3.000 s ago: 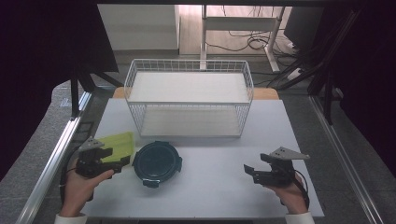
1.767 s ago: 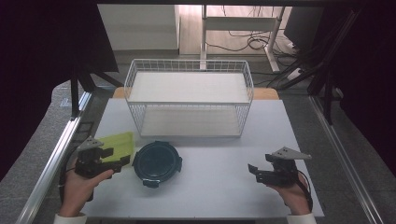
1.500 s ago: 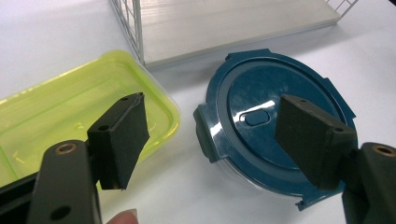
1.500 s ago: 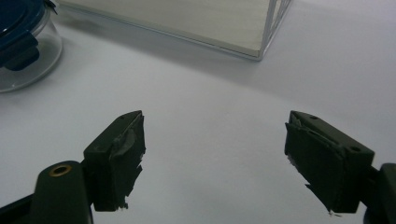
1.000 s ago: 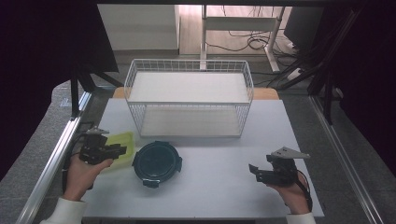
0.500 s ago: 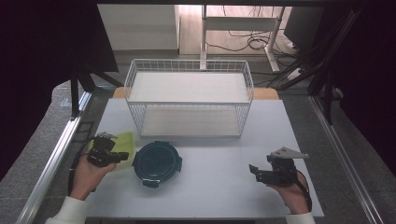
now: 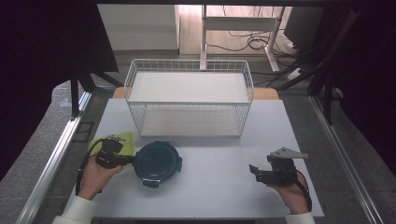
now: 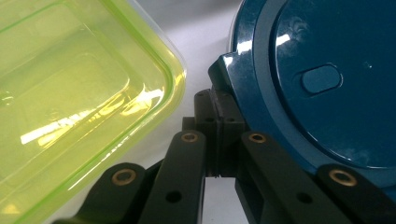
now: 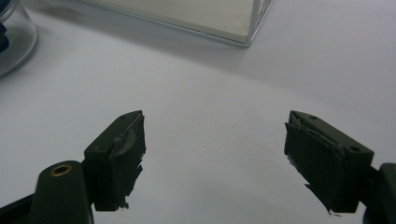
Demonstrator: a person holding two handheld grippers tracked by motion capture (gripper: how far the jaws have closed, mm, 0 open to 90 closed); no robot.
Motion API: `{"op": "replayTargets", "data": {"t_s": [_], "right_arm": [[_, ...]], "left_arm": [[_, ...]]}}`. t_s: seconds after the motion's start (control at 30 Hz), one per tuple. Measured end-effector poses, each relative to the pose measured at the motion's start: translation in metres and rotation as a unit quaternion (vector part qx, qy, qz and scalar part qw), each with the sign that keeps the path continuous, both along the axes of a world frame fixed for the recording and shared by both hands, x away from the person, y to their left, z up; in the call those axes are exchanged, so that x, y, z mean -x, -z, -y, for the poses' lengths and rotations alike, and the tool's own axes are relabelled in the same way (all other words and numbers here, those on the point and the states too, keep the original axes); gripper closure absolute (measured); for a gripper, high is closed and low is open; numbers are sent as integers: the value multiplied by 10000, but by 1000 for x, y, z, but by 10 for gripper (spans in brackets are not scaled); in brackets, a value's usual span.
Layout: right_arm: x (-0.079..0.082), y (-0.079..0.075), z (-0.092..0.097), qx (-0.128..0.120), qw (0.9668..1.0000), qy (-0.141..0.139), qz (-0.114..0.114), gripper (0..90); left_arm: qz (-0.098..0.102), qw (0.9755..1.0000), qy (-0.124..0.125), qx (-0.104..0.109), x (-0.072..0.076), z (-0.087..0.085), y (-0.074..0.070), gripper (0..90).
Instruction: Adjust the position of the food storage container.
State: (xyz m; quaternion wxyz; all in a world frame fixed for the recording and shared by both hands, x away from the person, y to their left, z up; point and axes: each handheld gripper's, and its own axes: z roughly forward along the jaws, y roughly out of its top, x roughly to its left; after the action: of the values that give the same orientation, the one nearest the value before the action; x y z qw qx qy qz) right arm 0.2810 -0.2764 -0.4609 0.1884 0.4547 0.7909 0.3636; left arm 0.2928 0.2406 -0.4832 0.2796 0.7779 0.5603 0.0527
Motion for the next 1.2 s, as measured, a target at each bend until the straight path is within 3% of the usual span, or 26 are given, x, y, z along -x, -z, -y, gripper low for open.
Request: {"op": "replayTargets", "data": {"t_s": [0.13, 0.3, 0.4, 0.57, 0.8, 1.2], "right_arm": [[0, 1, -3, 41, 10000, -35, -24, 203], [-1, 1, -5, 59, 10000, -56, -30, 203], [-1, 2, -5, 62, 10000, -46, -45, 203], [-1, 1, -5, 58, 10000, -40, -40, 203], [-1, 1, -6, 78, 10000, -31, -51, 205], [-1, 1, -7, 89, 9999, -31, -63, 206]], "left_arm": [[-39, 9998, 0, 192, 0, -1, 2, 900], [-55, 9996, 42, 273, 0, 2, 2, 900], [-57, 9989, 127, 455, 1, 9, 4, 900], [-12, 9989, 202, 414, 4, 20, 4, 900], [3, 9969, 357, 701, 9, 34, 7, 900], [15, 9957, 528, 763, 8, 58, 6, 900]]}}
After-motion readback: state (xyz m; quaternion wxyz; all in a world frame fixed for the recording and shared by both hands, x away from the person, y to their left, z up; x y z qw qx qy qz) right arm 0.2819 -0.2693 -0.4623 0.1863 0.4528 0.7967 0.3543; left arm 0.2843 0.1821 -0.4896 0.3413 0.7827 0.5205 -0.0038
